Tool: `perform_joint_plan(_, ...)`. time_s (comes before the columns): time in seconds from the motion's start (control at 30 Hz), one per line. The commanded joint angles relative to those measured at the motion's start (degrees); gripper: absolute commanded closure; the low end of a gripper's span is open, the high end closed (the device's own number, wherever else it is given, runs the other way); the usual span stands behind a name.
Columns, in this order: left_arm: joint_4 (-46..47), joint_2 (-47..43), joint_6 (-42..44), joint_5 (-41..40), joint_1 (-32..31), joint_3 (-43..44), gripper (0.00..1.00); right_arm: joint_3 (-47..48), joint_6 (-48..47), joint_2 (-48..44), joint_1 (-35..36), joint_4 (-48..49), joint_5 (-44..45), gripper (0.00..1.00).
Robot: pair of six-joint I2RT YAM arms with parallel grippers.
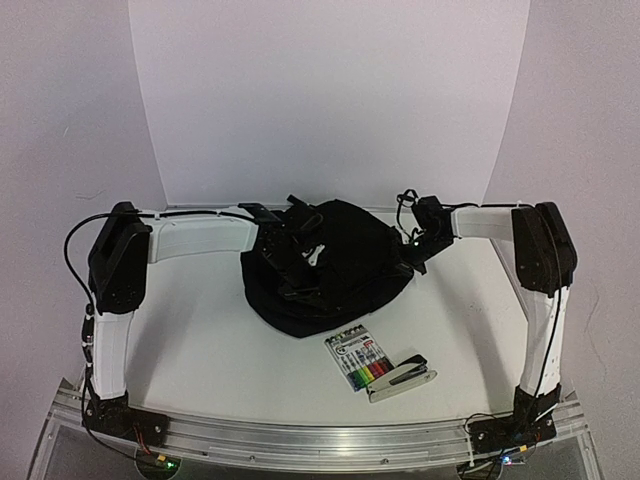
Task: Pack the student bag
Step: Zip the student bag at the center of the board.
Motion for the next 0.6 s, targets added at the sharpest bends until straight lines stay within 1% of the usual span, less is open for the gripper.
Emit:
perform_joint_plan(0.0,-3.5,-7.1,1.1,-2.1,-0.2,-3.0,1.0,4.3,-0.7,1.8,-4.3,1.3,7.4,1.0)
perform_joint_plan(0.17,-4.2,-9.7,1.1,-3.1,-0.1,-5.4,1.0,10.4,-1.5,4.0,-7.3,1.3,9.9,1.0)
perform_joint_plan(0.27,-3.2,-10.2,1.2,-3.5,-0.1,-4.7,1.0,13.6,-2.2,4.7,-8.4,1.1,11.1,1.0)
perform_joint_plan(0.37,-3.7,-6.8,2.1,-3.3,-0.1,1.1,1.0,14.5,-3.3,3.4,-8.4,1.0,8.8,1.0)
perform_joint_plan(0.43,-3.8,-3.5,2.4,-2.5,0.2,6.1,1.0,13.0,-4.9,1.7,-8.4,0.7,3.2,1.0)
perform_joint_plan(0.47,-3.3,-1.8,2.2,-2.1,0.4,8.3,1.0,11.7,-6.1,0.1,-8.4,0.5,-0.7,0.94)
perform_joint_plan(0.5,-2.9,-0.2,1.8,-1.5,0.7,10.5,1.0,10.0,-7.7,-1.3,-8.3,0.3,-3.1,0.82)
perform_joint_plan(0.57,-1.6,2.6,0.7,0.1,1.8,14.1,1.0,6.2,-11.7,-4.7,-8.4,-0.1,-6.3,0.53)
